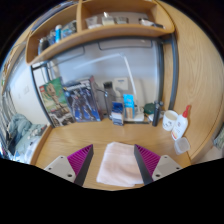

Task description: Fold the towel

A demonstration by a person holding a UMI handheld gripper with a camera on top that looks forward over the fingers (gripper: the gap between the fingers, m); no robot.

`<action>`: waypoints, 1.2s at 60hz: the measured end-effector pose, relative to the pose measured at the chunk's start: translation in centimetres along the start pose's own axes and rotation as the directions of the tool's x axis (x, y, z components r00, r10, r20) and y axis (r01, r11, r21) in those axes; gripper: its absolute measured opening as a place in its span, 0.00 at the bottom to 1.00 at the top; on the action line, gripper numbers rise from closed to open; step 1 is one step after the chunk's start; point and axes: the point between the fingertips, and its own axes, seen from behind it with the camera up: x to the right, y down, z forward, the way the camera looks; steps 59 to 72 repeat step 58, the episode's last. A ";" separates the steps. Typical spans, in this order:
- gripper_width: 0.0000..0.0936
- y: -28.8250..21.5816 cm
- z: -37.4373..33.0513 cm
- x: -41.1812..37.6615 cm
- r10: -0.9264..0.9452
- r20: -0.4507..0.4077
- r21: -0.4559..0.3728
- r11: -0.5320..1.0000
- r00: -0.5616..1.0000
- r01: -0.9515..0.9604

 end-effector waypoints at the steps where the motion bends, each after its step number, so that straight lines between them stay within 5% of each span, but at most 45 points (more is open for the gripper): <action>1: 0.89 -0.4 -0.7 -0.6 -0.005 0.008 0.009 1.000 1.000 0.005; 19: 0.90 -1.6 -12.3 -9.2 -0.068 0.019 0.129 0.989 0.997 0.065; 46: 0.90 5.1 -18.2 -15.5 -0.137 0.042 0.087 0.987 0.990 0.133; 72: 0.89 5.8 -18.8 -16.6 -0.140 0.040 0.091 0.986 0.989 0.136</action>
